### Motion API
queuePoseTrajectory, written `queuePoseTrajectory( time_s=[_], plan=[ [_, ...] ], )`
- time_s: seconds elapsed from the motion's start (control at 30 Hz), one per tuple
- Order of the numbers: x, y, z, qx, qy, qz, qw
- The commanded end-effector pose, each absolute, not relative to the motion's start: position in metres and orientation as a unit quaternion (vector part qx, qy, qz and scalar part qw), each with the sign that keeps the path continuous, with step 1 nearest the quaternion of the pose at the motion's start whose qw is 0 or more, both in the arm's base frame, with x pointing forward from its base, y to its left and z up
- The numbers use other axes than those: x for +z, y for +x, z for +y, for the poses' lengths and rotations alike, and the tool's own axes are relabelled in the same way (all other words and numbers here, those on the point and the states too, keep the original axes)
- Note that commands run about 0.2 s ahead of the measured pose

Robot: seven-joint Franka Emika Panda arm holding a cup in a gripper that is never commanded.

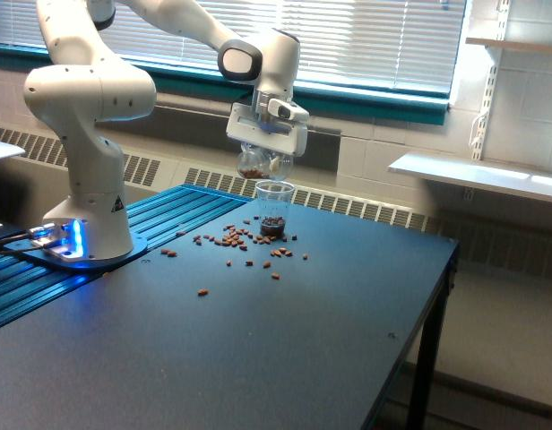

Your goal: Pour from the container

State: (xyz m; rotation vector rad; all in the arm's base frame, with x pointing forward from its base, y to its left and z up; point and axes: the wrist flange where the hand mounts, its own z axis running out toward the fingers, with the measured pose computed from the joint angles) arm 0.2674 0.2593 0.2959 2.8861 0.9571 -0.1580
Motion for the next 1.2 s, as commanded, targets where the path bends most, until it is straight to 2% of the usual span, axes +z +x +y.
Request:
queuePoseTrajectory(
  time_s=[0.03, 1.2],
  plan=[
    [0.2929, 0.2625, 0.2646, -0.063, 0.948, 0.309, 0.049],
    [0.2921, 0.2626, 0.2641, -0.087, 0.948, 0.298, 0.068]
  ],
)
